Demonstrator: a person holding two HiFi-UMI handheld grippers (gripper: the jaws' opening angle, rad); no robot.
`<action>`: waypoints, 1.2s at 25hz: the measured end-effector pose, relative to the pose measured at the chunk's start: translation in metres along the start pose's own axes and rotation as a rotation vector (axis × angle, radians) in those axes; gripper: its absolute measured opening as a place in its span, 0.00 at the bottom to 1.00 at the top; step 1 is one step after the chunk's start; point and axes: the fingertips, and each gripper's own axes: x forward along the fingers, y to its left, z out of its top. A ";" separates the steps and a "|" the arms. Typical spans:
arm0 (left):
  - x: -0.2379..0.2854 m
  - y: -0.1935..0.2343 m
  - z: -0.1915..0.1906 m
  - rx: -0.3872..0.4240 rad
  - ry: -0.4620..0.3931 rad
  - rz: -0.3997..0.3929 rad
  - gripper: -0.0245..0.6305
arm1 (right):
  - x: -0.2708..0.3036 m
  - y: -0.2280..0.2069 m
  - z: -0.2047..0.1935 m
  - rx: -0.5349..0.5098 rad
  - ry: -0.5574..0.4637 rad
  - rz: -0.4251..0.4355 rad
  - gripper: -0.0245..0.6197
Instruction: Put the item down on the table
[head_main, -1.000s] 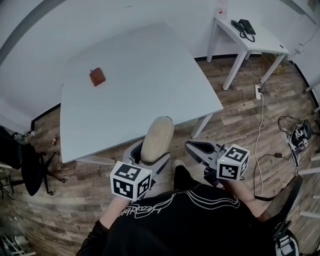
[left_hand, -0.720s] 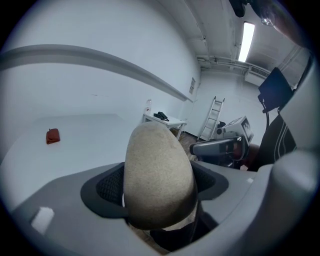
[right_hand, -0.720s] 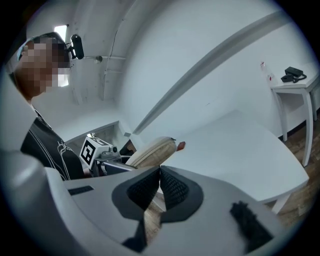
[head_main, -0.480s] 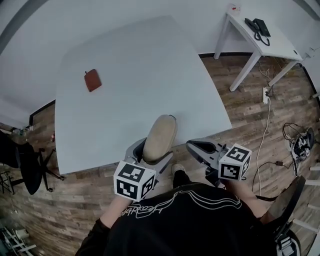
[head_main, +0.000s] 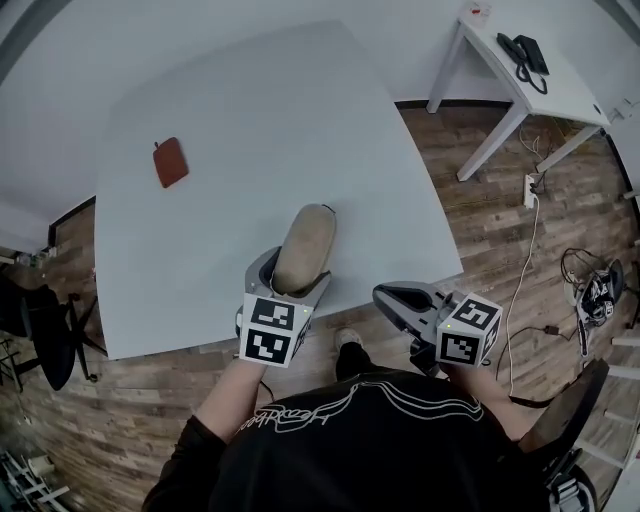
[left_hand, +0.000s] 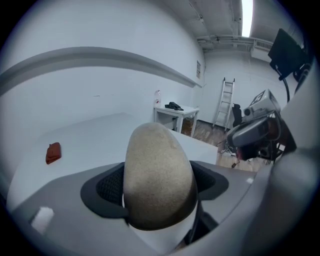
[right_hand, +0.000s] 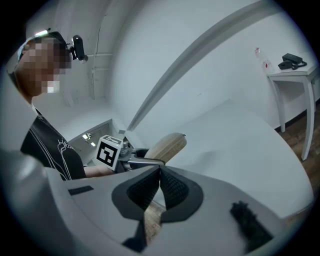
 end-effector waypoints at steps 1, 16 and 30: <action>0.011 0.005 -0.006 0.020 0.019 0.018 0.63 | -0.001 -0.005 -0.002 0.008 0.003 -0.006 0.05; 0.094 0.032 -0.050 0.172 0.169 0.086 0.64 | -0.002 -0.043 -0.012 0.072 0.037 -0.042 0.05; 0.085 0.027 -0.054 0.223 0.119 0.091 0.72 | -0.009 -0.031 -0.016 0.072 0.011 -0.053 0.05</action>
